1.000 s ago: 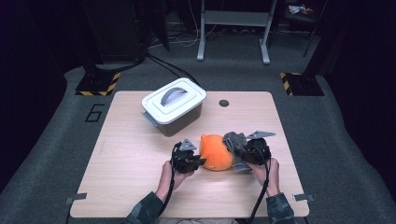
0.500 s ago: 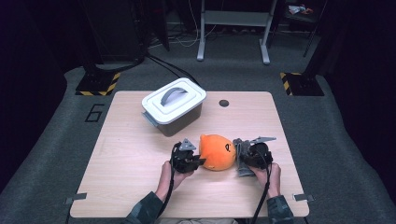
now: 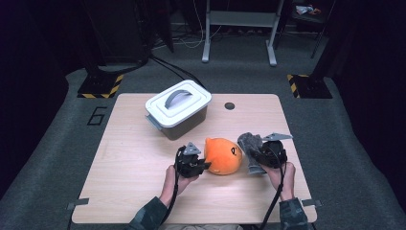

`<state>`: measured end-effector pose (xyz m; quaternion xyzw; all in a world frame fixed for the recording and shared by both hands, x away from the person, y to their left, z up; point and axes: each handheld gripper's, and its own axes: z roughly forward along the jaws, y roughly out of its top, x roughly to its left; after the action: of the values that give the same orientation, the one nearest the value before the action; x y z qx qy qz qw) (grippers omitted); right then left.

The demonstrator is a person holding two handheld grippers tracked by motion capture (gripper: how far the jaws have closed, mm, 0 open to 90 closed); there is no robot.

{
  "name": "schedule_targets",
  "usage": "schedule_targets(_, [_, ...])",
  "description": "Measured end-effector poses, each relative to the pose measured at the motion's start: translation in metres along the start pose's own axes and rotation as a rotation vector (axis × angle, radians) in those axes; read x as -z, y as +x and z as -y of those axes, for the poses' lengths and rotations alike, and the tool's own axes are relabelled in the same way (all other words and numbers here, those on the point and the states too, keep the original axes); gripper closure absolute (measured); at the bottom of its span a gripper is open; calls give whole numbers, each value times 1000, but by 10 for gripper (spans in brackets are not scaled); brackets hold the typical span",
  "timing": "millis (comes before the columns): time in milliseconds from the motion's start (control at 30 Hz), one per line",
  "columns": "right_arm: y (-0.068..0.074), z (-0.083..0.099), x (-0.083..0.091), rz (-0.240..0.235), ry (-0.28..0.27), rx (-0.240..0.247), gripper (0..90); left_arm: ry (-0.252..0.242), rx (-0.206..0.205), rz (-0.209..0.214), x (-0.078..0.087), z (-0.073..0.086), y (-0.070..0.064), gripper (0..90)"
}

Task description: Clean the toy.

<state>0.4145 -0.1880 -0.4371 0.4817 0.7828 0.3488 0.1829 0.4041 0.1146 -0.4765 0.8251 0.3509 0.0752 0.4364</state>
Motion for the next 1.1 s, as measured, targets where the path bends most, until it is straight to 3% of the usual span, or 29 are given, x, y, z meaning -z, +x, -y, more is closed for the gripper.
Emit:
schedule_targets(100, [13, -15, 9, -23, -34, 44, 707, 2, -16, -8, 0, -1, -1, 758])
schedule_targets(267, [41, -42, 13, -74, -61, 119, 705, -12, -8, -4, 0, 0, -2, 758])
schedule_targets(433, [68, -61, -1, -111, -39, 193, 705, -19, -18, 0, 0, -1, -2, 758])
schedule_targets(467, [74, -63, -4, -118, -32, 178, 705, -18, -19, -2, 0, -1, -3, 758])
schedule_targets(567, [83, -67, -14, -136, -20, 199, 705, -22, -27, 0, 0, -2, -3, 759])
schedule_targets(733, [89, -66, -26, -148, 2, 202, 705, -20, -24, 2, 0, -2, -2, 761])
schedule_targets(833, [90, -65, -33, -129, 25, 222, 706, -16, -21, 5, -1, -4, -4, 762])
schedule_targets(1100, [87, -61, -31, -100, 20, 229, 706, -21, -24, 3, -1, -4, -5, 765])
